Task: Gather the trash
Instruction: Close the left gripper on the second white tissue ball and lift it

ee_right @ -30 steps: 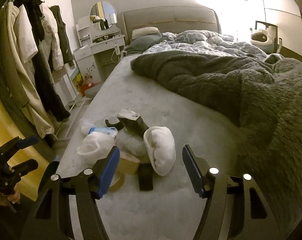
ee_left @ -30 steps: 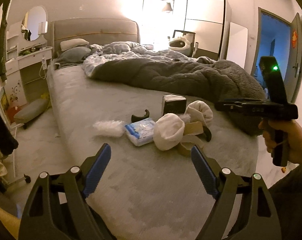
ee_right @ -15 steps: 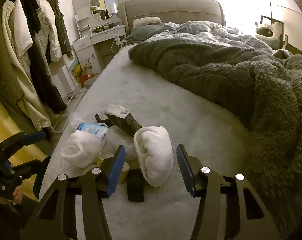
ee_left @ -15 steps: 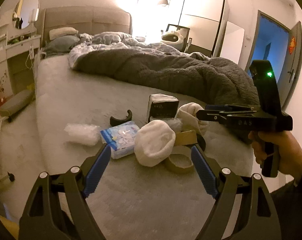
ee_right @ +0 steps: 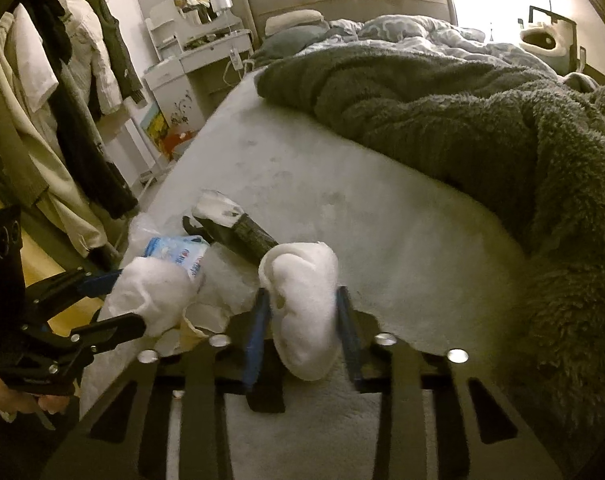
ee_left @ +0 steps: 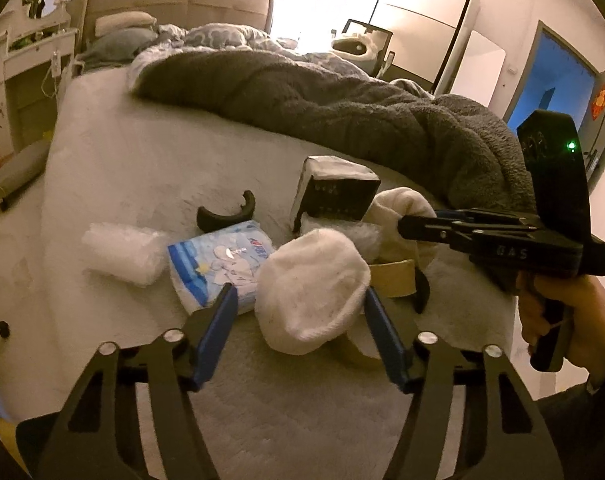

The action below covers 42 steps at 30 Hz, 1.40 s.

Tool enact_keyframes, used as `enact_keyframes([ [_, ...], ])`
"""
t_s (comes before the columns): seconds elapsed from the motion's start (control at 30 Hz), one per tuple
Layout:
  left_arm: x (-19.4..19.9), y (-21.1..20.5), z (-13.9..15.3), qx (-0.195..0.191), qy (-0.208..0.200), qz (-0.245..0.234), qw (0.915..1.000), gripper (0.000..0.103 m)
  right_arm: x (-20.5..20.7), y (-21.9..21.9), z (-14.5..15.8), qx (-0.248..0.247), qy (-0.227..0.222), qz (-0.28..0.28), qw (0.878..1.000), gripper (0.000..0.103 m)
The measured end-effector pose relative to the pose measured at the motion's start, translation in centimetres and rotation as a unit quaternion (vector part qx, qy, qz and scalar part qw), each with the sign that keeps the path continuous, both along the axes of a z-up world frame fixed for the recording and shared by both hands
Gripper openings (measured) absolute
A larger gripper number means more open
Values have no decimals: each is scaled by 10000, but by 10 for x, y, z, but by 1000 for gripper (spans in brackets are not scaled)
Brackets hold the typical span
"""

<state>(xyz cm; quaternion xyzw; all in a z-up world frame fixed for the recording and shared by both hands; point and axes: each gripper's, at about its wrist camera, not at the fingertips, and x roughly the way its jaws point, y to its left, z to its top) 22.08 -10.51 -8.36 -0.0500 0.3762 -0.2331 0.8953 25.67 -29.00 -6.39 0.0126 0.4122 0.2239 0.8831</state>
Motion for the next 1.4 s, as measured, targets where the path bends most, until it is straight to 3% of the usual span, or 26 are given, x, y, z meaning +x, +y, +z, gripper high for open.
enact_keyframes([
  [0.2,6,4,-9,-132,270,2,9995,42,-3,8,17,-85,-235,-120,9996,22],
  [0.3,2,11,-2,-214,176,140,9995,39,-6,14,29,-108,-520,-207,9984,22],
  [0.57,-15,39,29,-189,-272,569,9978,35,-13,28,67,-129,-1433,-594,9878,22],
  [0.73,-26,66,40,-214,-389,778,9960,35,-15,51,84,18,-1799,-498,9824,22],
  [1.2,-39,152,47,-98,-319,1506,9880,35,-14,149,88,205,-1763,395,9833,22],
  [1.4,-44,177,34,354,-48,1816,9827,35,-14,185,81,449,-1519,740,9846,22],
])
